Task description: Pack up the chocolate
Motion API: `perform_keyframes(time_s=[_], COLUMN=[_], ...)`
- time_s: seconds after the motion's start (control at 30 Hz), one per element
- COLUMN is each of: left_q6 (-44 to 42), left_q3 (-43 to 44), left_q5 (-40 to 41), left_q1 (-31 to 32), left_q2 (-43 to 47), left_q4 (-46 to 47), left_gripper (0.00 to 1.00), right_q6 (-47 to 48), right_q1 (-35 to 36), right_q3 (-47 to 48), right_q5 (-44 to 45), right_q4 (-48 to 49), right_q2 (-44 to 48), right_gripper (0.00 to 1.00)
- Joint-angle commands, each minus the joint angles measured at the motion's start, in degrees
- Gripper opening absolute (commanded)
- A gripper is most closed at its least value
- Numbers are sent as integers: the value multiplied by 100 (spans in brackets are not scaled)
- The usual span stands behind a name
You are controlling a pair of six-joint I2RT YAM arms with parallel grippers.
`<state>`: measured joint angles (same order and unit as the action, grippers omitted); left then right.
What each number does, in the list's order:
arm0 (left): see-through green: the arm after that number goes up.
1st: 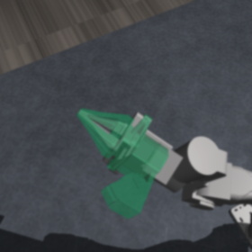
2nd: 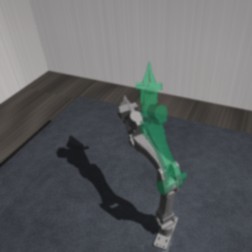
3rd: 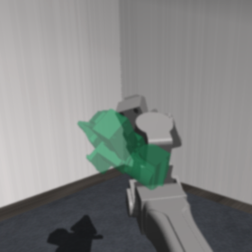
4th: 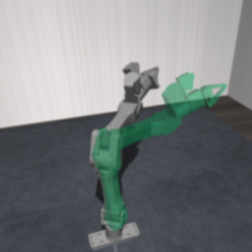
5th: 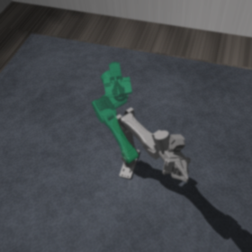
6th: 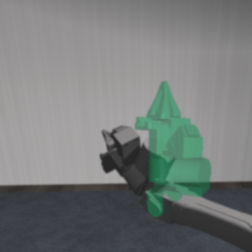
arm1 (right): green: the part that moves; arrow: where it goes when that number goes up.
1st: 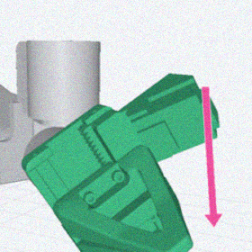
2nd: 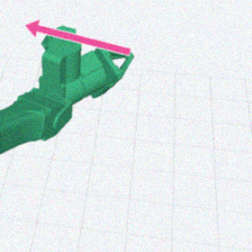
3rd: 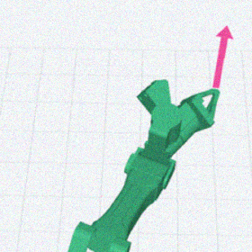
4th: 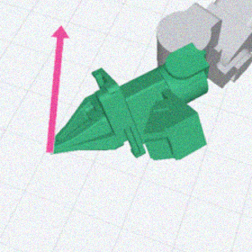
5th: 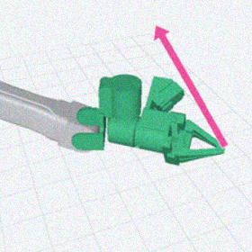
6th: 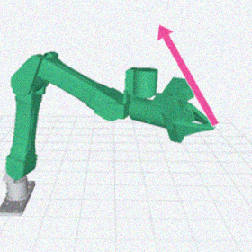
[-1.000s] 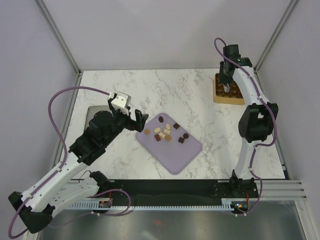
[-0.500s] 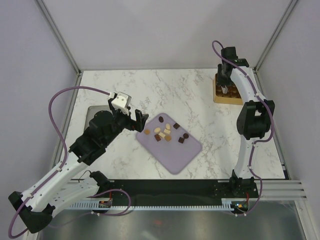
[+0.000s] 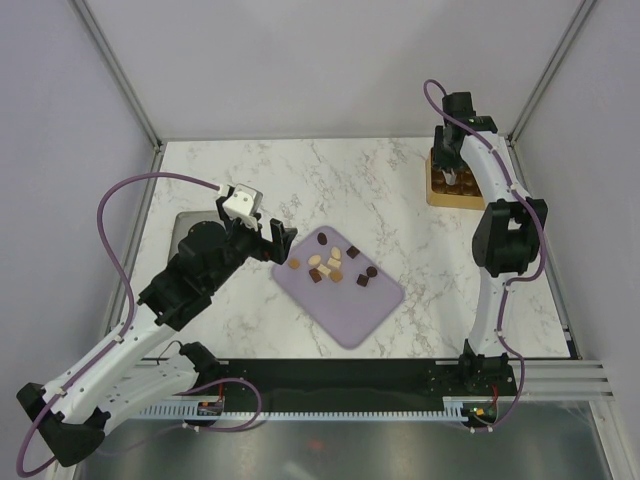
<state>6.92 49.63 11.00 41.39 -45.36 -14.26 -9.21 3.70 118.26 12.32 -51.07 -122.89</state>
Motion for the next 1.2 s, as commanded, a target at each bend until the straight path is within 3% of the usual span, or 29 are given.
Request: perform_keyframes(time_s=[0.0, 0.37, 0.63, 0.87, 0.97, 1.17], left_q6=[-226, -226, -217, -287, -305, -323], left_q3=[56, 47, 47, 30, 38, 3], left_q5=[68, 77, 95, 350, 306, 419], left_q1=[27, 27, 36, 27, 27, 27], left_q2=[45, 45, -7, 54, 63, 81], left_q4=[125, 125, 125, 160, 143, 143], left_gripper=[97, 97, 97, 97, 97, 97], right_q6=[77, 78, -124, -309, -353, -651], right_q1=[-36, -45, -10, 472, 1052, 2291], right_q3=[338, 426, 400, -1372, -2742, -4097], right_q5=[51, 69, -194, -590, -607, -538], right_q4=[132, 124, -78, 69, 316, 317], right_q2=[-68, -42, 362, 1986, 2802, 3982], right_gripper=[46, 54, 51, 48, 48, 48])
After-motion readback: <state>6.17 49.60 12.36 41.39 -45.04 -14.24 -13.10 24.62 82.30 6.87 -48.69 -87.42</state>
